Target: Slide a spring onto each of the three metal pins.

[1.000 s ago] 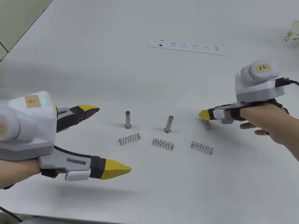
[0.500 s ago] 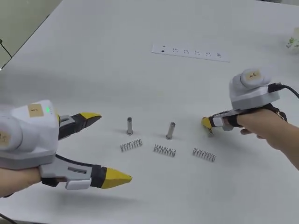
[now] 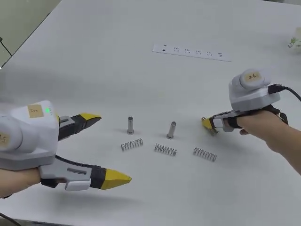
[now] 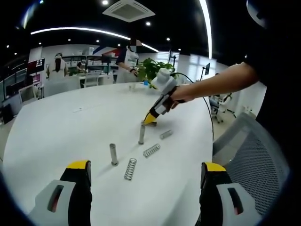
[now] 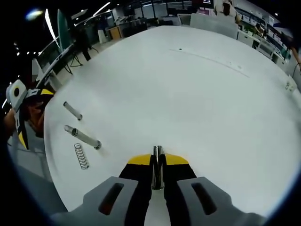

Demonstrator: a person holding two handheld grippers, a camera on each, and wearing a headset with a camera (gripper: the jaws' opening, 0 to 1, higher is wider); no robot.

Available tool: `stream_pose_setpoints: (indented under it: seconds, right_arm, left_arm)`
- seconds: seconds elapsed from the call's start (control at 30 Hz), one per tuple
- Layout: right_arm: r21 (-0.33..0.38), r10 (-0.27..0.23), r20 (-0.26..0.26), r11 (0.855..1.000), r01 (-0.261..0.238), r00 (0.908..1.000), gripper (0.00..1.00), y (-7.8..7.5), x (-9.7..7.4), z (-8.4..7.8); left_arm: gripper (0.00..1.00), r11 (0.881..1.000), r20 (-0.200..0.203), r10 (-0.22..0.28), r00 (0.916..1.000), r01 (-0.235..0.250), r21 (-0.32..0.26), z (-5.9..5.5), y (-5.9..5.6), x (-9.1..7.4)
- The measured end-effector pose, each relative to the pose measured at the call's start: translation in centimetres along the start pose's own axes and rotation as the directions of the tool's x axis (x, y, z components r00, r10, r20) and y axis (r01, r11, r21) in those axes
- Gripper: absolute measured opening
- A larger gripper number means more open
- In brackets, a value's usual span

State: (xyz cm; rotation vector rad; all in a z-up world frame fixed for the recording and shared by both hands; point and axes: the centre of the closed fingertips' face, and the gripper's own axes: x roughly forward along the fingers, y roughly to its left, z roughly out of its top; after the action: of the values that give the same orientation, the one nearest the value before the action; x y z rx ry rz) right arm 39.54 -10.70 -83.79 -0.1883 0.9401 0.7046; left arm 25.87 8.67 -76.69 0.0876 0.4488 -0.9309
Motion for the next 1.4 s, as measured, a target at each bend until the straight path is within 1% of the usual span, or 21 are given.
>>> stream_pose_setpoints:
  seconds: [0.07,0.1,0.2,0.33,0.43,0.53,0.63,0.73,0.8,0.87,1.0,1.13,1.27,1.4]
  right_arm:
    - [0.008,0.009,0.018,1.0,-0.009,0.9998,0.05,0.3,-0.4,0.1]
    - [0.001,0.009,0.033,1.0,-0.009,0.9994,0.05,0.4,-0.8,0.1]
    - [0.006,0.02,0.054,1.0,-0.02,0.9984,0.05,0.6,-1.2,0.1]
    - [0.011,0.02,0.076,1.0,-0.021,0.9969,0.05,0.7,-1.9,0.0]
    - [0.008,0.038,0.106,0.999,-0.039,0.9937,0.05,1.1,-2.4,0.1]
    - [-0.001,0.038,0.129,0.999,-0.038,0.9909,0.05,1.3,-2.6,0.3]
    - [-0.011,0.034,0.141,0.999,-0.033,0.9894,0.05,1.4,-2.8,0.2]
    - [-0.017,0.037,0.147,0.999,-0.034,0.9885,0.05,1.6,-2.9,0.1]
    - [-0.025,0.033,0.152,0.999,-0.03,0.9879,0.05,1.7,-2.9,0.0]
    - [-0.023,0.031,0.155,0.999,-0.028,0.9874,0.05,1.7,-2.9,-0.1]
    - [-0.039,0.029,0.152,0.999,-0.023,0.9879,0.05,1.8,-2.9,0.0]
    - [-0.059,0.029,0.143,0.998,-0.02,0.9893,0.05,2.0,-2.8,-0.2]
    - [-0.076,0.03,0.137,0.997,-0.019,0.9902,0.05,2.3,-2.9,-0.3]
    - [-0.087,0.029,0.132,0.996,-0.018,0.9908,0.06,2.3,-3.0,-0.4]
  left_arm:
    - [0.93,1.0,0.003,0.008,1.0,-0.008,0.006,0.1,0.1,-0.1]
    - [0.94,1.0,0.006,0.009,0.9999,-0.009,0.004,0.2,0.1,-0.1]
    - [0.94,1.0,0.005,0.009,1.0,-0.009,0.002,0.2,0.1,-0.1]
    - [0.94,1.0,0.003,0.005,1.0,-0.005,0.002,0.2,0.0,0.0]
    - [0.95,1.0,0.005,0.0,1.0,0.0,0.003,0.3,-0.1,0.2]
    - [0.97,1.0,0.01,0.003,1.0,-0.003,0.002,0.2,-0.1,0.3]
    - [0.98,1.0,0.021,0.01,0.9997,-0.01,-0.001,0.2,0.2,0.4]
    - [0.98,1.0,0.025,0.015,0.9996,-0.015,-0.002,0.1,0.4,0.3]
    - [0.98,1.0,0.04,0.018,0.999,-0.018,-0.003,0.3,0.6,0.1]
    - [0.98,1.0,0.06,0.022,0.9979,-0.021,-0.02,0.5,0.8,0.0]
    - [0.98,0.999,0.054,0.034,0.998,-0.033,-0.018,0.4,1.1,-0.1]
    - [0.98,0.999,0.055,0.032,0.998,-0.031,-0.018,0.5,1.0,-0.1]
    - [0.98,0.999,0.052,0.036,0.998,-0.035,-0.025,0.3,1.2,-0.1]
    - [0.98,0.999,0.059,0.046,0.9972,-0.045,-0.031,0.3,1.5,-0.2]
